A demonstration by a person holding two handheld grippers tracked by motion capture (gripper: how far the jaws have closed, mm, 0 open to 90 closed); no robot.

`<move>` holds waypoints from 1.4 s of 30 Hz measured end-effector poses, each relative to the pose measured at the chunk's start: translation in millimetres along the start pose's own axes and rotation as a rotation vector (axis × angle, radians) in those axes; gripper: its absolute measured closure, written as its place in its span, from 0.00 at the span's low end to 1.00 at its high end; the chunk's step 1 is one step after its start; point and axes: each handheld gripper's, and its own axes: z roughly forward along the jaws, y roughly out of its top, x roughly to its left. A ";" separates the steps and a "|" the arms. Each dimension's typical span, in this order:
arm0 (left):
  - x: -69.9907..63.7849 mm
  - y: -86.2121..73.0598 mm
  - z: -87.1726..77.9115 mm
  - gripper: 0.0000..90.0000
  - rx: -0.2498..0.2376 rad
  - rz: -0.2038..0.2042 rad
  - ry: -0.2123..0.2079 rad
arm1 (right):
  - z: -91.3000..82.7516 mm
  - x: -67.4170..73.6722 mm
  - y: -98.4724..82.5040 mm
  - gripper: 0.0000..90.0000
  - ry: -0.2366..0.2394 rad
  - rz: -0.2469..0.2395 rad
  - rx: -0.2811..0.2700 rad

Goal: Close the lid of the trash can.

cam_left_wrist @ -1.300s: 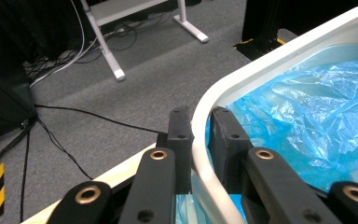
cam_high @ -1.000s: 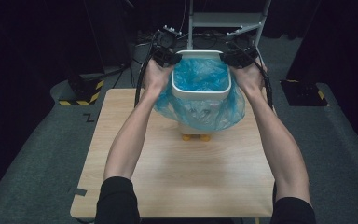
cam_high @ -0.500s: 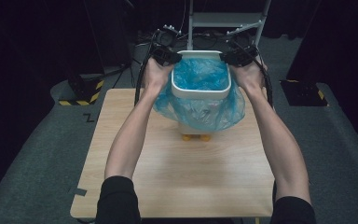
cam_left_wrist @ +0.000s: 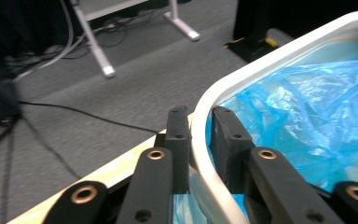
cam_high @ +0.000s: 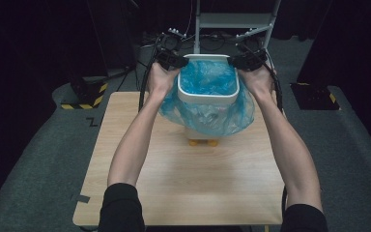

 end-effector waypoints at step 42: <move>10.1 -24.3 -17.4 0.85 -0.163 -0.016 -0.067 | -14.2 -10.2 -22.5 0.89 0.074 0.024 -0.151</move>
